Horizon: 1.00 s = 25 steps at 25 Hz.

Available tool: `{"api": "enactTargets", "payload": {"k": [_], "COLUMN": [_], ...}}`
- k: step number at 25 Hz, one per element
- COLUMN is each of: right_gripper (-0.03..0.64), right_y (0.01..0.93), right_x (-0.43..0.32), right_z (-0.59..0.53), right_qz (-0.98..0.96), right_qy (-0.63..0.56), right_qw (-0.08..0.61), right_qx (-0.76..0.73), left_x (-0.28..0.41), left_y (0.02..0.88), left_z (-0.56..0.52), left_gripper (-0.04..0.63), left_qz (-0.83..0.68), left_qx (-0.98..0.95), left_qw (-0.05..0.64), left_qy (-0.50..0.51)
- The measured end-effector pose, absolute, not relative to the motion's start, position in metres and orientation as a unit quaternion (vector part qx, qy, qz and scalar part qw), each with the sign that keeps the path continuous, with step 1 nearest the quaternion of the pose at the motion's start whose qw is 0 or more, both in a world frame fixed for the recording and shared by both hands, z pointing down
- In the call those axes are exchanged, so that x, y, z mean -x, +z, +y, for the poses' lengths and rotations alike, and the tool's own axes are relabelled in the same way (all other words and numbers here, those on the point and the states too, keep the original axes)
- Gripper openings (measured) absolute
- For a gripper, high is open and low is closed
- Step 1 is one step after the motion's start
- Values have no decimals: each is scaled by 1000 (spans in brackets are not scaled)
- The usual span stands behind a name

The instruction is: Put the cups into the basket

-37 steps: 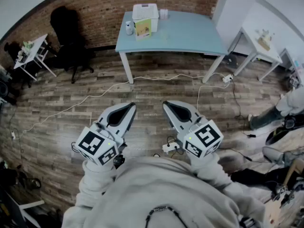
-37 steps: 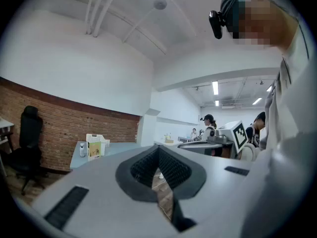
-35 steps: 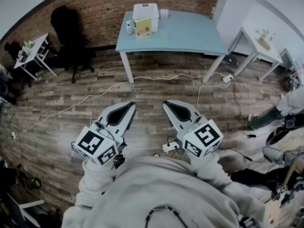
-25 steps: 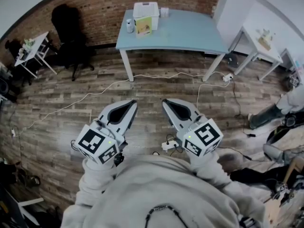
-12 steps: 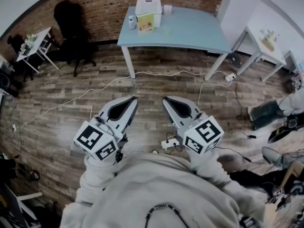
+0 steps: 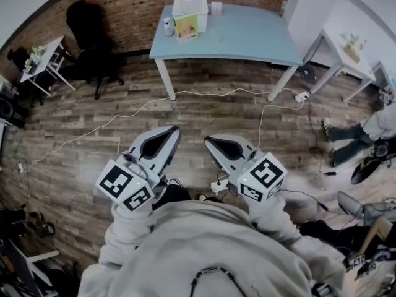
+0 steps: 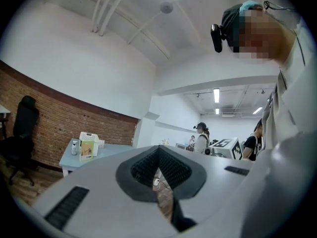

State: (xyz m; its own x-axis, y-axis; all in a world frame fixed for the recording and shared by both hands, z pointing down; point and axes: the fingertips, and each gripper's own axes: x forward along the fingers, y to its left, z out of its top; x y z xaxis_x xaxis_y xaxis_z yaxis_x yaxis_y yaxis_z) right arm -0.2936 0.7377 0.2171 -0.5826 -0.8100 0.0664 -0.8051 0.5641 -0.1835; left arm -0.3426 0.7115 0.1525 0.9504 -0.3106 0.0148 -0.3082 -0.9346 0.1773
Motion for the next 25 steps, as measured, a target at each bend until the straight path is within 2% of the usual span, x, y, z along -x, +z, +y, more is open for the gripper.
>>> {"api": "enactTargets", "payload": {"k": [11, 17, 21, 25], "right_gripper": [14, 14, 14, 12], "right_y": [223, 216, 212, 209], "right_x": [231, 218, 227, 249], "right_z": [669, 595, 533, 478], "right_qz": [815, 799, 796, 807], "right_qy": [-87, -90, -97, -95], "right_qw": [6, 4, 8, -16], "right_qx": [573, 594, 598, 583], "left_x": [316, 302, 306, 318], "left_y": [148, 148, 150, 154], "left_z": [631, 552, 492, 435], "left_gripper": [-4, -3, -5, -5], "left_qz": [-127, -105, -90, -86], "left_qx": [-989, -990, -992, -990], "left_qw": [77, 86, 89, 106], "left_qy": [-24, -25, -17, -27]}}
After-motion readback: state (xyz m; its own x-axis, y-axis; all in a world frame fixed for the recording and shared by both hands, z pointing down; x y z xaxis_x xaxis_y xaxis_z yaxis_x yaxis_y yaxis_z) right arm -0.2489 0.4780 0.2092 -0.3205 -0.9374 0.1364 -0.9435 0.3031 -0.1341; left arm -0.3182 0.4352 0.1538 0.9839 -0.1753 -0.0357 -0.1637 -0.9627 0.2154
